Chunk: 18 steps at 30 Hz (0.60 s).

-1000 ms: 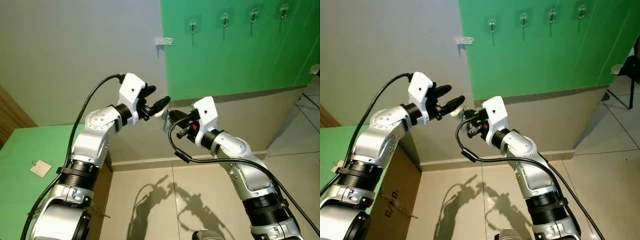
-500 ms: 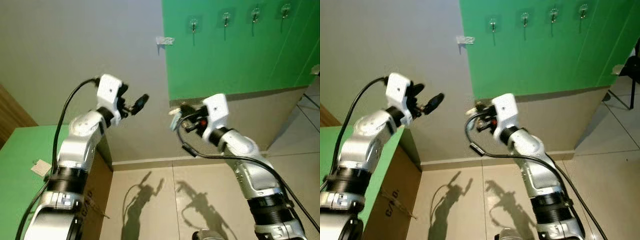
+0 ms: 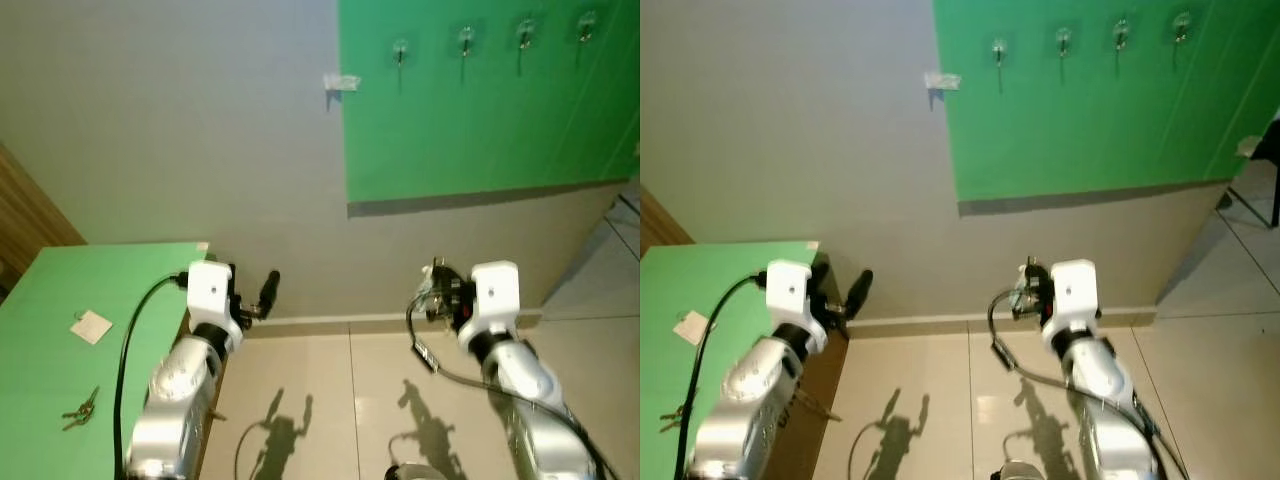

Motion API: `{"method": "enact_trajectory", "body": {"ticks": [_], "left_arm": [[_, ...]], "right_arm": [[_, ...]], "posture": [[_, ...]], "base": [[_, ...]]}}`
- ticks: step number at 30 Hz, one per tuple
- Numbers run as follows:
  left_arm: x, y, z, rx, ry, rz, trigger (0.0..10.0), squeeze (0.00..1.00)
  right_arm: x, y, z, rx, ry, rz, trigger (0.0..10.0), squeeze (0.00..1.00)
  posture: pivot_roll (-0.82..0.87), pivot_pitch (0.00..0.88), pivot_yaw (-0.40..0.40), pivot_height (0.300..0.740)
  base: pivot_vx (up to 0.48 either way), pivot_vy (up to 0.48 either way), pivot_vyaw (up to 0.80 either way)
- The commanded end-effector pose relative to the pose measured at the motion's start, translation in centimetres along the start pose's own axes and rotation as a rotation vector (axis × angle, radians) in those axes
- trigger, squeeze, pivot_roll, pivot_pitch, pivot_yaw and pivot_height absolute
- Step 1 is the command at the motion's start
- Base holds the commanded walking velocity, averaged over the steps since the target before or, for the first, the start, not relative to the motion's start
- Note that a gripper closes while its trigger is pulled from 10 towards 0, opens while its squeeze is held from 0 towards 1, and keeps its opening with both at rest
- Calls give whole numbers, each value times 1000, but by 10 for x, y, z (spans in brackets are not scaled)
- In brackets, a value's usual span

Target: Hang keys on a hook

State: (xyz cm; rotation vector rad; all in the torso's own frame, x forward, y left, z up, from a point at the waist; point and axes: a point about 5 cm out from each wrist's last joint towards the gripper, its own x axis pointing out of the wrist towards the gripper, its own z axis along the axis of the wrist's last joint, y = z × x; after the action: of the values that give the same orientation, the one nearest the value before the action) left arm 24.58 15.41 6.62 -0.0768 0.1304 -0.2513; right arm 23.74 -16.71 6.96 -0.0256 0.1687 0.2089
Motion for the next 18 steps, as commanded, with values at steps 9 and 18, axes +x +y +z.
{"method": "enact_trajectory", "body": {"ticks": [9,18], "left_arm": [[-20,1,-52,-28,74,128,10000,0],[1,-12,-40,-31,21,96,10000,0]], "right_arm": [[13,-8,-2,-46,2,74,0,0],[34,-21,15,-74,-32,103,0,0]], "posture": [[-182,0,38,740],[-152,0,-22,740]], "base": [[0,0,0],[0,0,0]]}}
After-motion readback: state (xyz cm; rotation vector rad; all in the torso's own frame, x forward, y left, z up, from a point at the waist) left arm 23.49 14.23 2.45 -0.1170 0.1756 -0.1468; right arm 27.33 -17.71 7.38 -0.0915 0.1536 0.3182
